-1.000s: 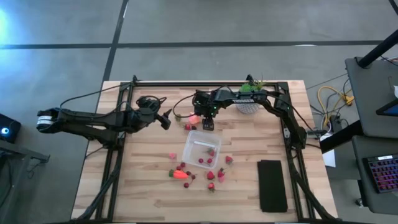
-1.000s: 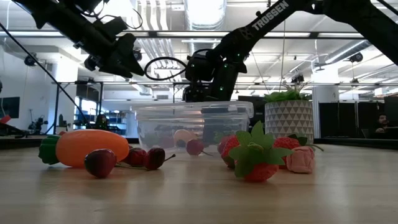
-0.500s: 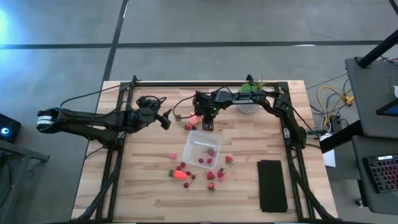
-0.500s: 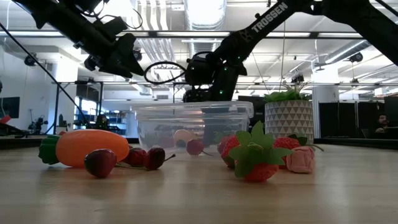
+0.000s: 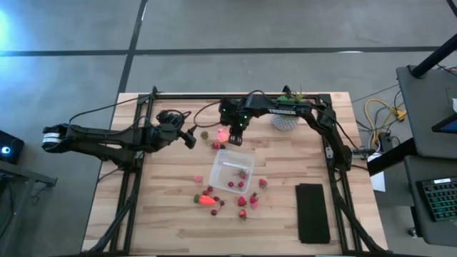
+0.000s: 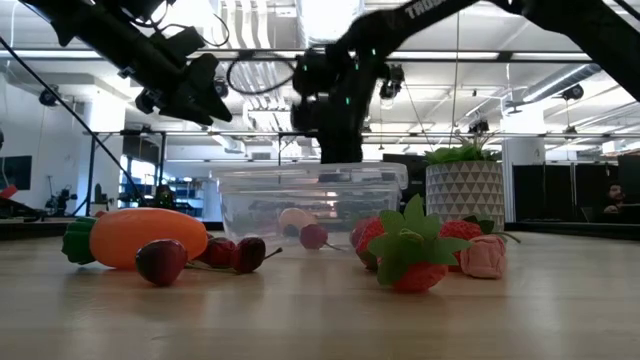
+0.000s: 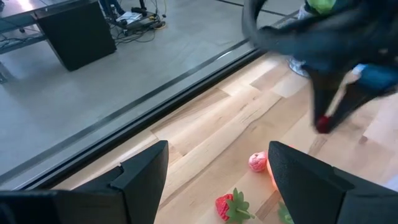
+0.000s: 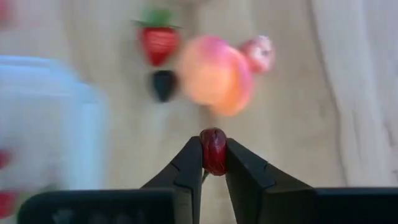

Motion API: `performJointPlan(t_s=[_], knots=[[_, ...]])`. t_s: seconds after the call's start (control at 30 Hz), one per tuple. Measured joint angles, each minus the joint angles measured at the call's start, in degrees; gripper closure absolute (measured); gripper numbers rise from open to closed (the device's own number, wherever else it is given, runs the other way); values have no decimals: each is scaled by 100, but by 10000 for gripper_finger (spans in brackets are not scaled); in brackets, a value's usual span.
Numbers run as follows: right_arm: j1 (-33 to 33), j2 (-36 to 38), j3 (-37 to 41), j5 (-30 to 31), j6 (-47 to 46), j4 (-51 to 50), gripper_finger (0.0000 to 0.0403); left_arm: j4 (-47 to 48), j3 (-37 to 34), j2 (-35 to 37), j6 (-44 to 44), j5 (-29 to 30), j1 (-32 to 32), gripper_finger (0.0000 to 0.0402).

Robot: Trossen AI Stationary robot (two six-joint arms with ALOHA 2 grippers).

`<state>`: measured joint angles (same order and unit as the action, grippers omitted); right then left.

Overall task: Pick and placing Produce into tupperware
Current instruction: Put the red cherry into the transparent container, then put the red strawberry into the transparent container

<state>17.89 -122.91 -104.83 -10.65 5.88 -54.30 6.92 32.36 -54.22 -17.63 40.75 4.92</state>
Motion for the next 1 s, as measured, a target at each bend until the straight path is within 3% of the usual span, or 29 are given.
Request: performJointPlan(t_s=[0.23,0.4,0.53,0.77,1.0], knots=[[-570,4,-771,-508,-93,-1116,339,-38,0,0,0,-4,-1,139],[-1027,2,-675,-839,-161,-1181,339,-42,0,0,0,-9,0,139],[-1287,-1,-390,-571,-394,-902,330,-42,0,0,2,-229,-1,139],[-1424,-2,-26,-408,-1062,-547,250,-28,0,0,6,-1119,-3,139],[-1446,213,-49,125,-1312,-763,165,-28,0,0,378,-1199,-3,139]])
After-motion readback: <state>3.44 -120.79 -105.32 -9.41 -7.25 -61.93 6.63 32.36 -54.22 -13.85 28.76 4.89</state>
